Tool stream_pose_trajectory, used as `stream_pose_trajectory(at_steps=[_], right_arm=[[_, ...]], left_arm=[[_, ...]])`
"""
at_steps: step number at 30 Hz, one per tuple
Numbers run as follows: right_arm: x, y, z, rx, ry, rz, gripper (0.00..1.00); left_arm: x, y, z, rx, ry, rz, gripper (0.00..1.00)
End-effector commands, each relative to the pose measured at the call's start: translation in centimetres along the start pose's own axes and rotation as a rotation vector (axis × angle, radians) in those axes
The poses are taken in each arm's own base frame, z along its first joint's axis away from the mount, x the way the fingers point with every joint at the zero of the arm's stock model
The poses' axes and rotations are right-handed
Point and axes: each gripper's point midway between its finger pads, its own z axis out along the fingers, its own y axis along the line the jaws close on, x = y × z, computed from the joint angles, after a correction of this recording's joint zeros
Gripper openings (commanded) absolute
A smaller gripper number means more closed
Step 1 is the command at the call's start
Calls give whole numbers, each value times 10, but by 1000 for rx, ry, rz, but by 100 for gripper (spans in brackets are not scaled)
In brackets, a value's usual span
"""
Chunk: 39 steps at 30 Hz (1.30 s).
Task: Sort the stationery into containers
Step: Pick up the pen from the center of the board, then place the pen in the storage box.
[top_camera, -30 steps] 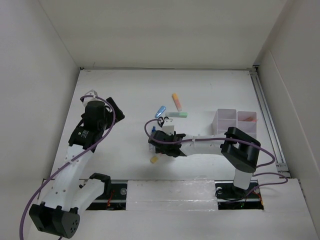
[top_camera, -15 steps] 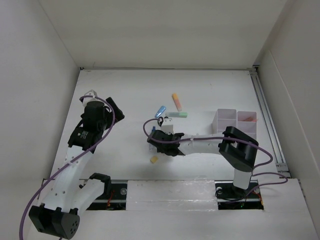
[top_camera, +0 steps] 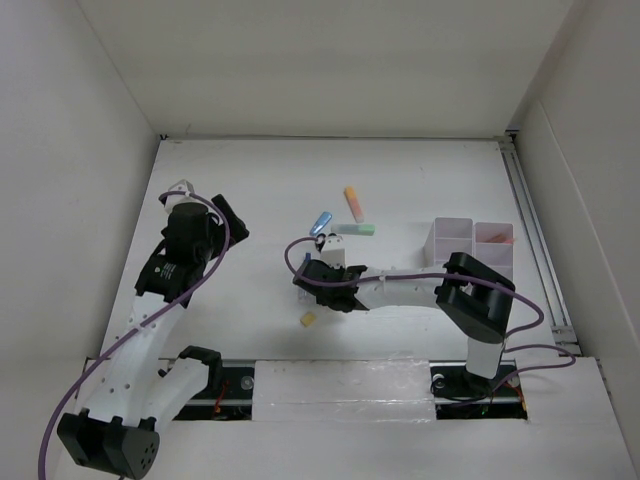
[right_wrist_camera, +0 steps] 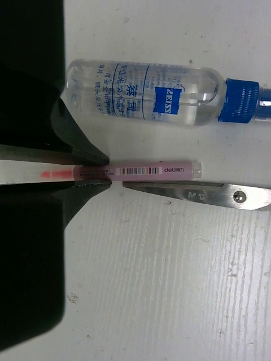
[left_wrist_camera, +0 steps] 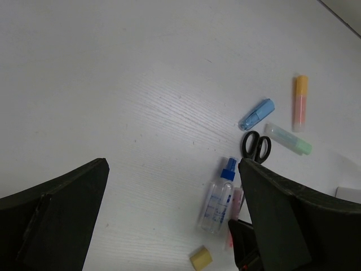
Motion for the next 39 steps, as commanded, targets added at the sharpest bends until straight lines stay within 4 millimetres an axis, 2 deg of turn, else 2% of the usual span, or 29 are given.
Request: stream_pose_trajectory(at_steps=[1,3,7,8,9,10,11,12,14,15,16,18,20,22,23,24,25,26,27,28,30,31,32,34,35,37,38,39], right_arm=[[23,-11,1,16,65,-45,10],[26,-13,-1,10,76,-57,1],[33,-15,-8,-34,104,-69,0],[28,-12,-11,-50,91,-71,0],[25,-12,-19,-74,89,-74,0],[23,-3,-26,-110,80,-68,0],[21,-6,-30,-117,73,-81,0],[16,0,-44,-160,59,-83,0],[7,8,-59,-224,34,-83,0],[4,6,-64,-234,25,-76,0],[-11,12,-80,-288,-11,-59,0],[-19,13,-93,-341,-46,-59,0],[-42,16,-117,-417,-127,-39,0],[-56,4,-125,-417,-184,-23,0],[-75,-3,-139,-433,-236,21,0],[-92,-19,-137,-395,-288,71,0],[-97,-36,-134,-361,-312,97,0],[-116,-52,-147,-354,-372,178,0],[-127,-69,-148,-324,-400,231,0],[-148,-101,-146,-249,-453,321,0],[-168,-138,-159,-180,-531,448,0],[-178,-175,-160,-47,-580,514,0],[-189,-189,-167,3,-614,558,0],[-196,-222,-177,117,-647,615,0],[-208,-250,-186,218,-692,672,0],[-211,-279,-190,334,-710,750,0],[-206,-308,-195,451,-717,778,0],[-207,-321,-201,500,-736,794,0]], left_arm=[[-14,-8,-7,40,-51,-1,100],[-14,-8,-7,40,-51,-1,100],[-14,-8,-7,40,-51,-1,100],[-16,-9,-7,46,-58,-3,100],[-18,-10,-9,51,-66,-5,100],[-18,-10,-9,51,-66,-5,100],[-18,-10,-9,51,-66,-5,100],[-18,-10,-9,51,-66,-5,100],[-18,-10,-9,51,-66,-5,100],[-18,-10,-9,51,-66,-5,100],[-18,-10,-9,51,-66,-5,100],[-18,-10,-9,51,-66,-5,100],[-18,-10,-9,51,-66,-5,100],[-18,-10,-9,51,-66,-5,100],[-18,-10,-9,51,-66,-5,100],[-18,-10,-9,51,-66,-5,100],[-18,-10,-9,51,-66,-5,100],[-18,-10,-9,51,-66,-5,100],[-18,-10,-9,51,-66,-5,100],[-17,-11,-9,59,-60,-5,100],[-17,-11,-9,59,-60,-5,100],[-17,-11,-9,59,-60,-5,100],[-17,-11,-9,59,-60,-5,100],[-17,-11,-9,59,-60,-5,100],[-17,-11,-9,59,-60,-5,100],[-18,-11,-11,64,-67,-7,100],[-18,-11,-11,64,-67,-7,100],[-18,-11,-11,64,-67,-7,100]])
